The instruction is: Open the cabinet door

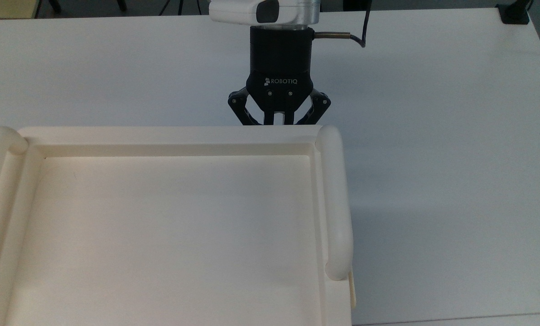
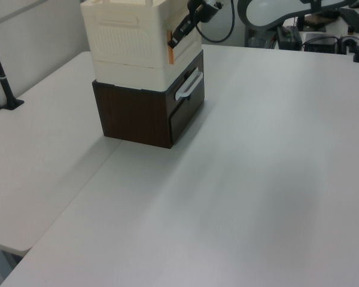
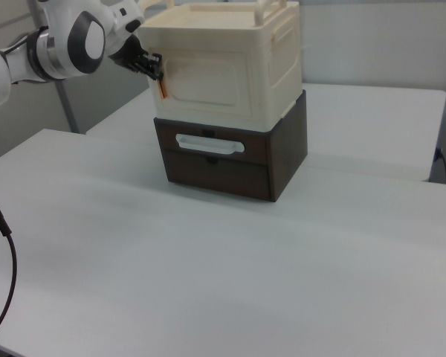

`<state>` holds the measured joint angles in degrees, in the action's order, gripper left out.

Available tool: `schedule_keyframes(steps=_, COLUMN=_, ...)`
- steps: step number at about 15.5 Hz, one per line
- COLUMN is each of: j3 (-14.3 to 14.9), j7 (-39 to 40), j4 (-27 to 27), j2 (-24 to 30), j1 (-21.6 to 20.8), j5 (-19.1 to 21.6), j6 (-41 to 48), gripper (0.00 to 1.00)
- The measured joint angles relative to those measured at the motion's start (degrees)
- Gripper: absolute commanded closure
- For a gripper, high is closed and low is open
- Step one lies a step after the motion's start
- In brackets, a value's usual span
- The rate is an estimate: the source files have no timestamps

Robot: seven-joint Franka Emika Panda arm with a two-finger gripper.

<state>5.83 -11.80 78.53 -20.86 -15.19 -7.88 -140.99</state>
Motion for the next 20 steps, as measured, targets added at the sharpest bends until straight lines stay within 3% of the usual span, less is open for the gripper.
schedule_keyframes(steps=5, j3=-0.07, j7=0.00, j4=-0.20, j2=0.77, j1=-0.15, j5=0.00, j6=3.64, gripper=0.85)
schedule_keyframes(steps=6, j3=-0.18, j7=0.00, j4=-0.39, j2=1.36, j1=-0.23, j5=0.02, j6=6.37, gripper=0.61)
schedule_keyframes(steps=7, j3=-0.26, j7=0.00, j4=-0.46, j2=2.26, j1=-0.33, j5=0.02, j6=9.88, gripper=0.51)
schedule_keyframes(steps=8, j3=-0.30, j7=0.00, j4=-0.49, j2=2.93, j1=-0.36, j5=0.14, j6=12.73, gripper=0.33)
schedule_keyframes(steps=9, j3=-0.30, j7=0.00, j4=-0.44, j2=3.66, j1=-0.37, j5=0.13, j6=16.50, gripper=0.28)
schedule_keyframes(steps=11, j3=-0.19, j7=0.00, j4=-0.19, j2=4.09, j1=-0.05, j5=0.13, j6=23.31, gripper=0.00)
schedule_keyframes(steps=15, j3=0.01, j7=0.43, j4=-0.30, j2=4.97, j1=0.07, j5=0.11, j6=33.07, gripper=0.00)
schedule_keyframes(steps=20, j3=0.46, j7=7.39, j4=-0.90, j2=9.19, j1=0.70, j5=0.47, j6=44.13, gripper=0.00)
